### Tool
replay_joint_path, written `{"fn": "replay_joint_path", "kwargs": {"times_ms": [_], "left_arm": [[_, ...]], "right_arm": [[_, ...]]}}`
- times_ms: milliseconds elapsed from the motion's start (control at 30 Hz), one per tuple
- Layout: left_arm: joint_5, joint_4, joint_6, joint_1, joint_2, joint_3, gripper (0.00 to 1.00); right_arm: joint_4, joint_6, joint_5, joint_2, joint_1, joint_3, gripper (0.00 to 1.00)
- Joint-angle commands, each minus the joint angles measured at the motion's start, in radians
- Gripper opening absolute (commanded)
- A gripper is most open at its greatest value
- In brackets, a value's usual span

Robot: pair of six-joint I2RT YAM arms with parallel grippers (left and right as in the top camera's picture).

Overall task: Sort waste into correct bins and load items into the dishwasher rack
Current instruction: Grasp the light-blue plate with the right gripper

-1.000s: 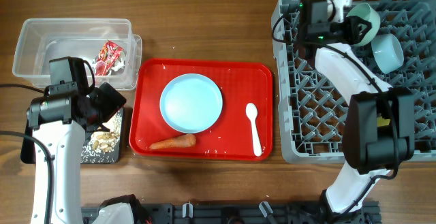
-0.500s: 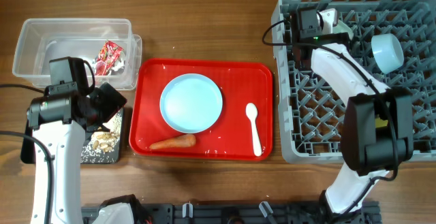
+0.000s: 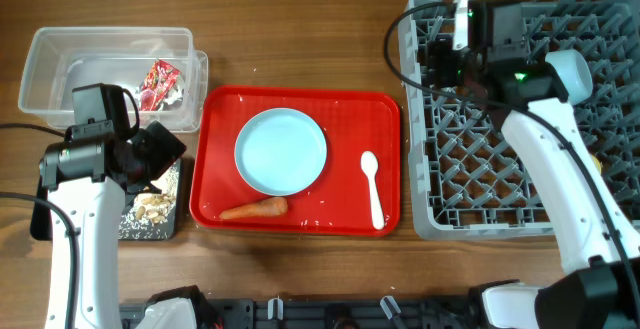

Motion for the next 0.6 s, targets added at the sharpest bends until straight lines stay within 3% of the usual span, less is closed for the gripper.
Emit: {"fn": "replay_joint_path", "kwargs": {"times_ms": [0,200,333,400,567], "left_arm": [[0.002,-0.001,-0.013,0.005,-0.012,0.006,1.0],[0.002,-0.003,-0.013,0.005,-0.012,0.006,1.0],[0.002,-0.009,-0.013,0.005,-0.012,0.006,1.0],[0.002,-0.009,-0.013,0.005,-0.012,0.005,1.0],[0.002,-0.009,-0.013,0.005,-0.012,0.005,1.0]], "right_arm": [[-0.044,0.093,-0.284,0.033,0.083,-0.003,0.74],[-0.085,0.185,-0.275,0.21,0.323,-0.003,0.74],[-0.08,0.324,-0.269,0.354,0.396,-0.003,0.71],[-0.071,0.325,-0.269,0.408,0.417,-0.003,0.7],[-0.055,0.409,-0.269,0.485,0.437,-0.003,0.52]]}}
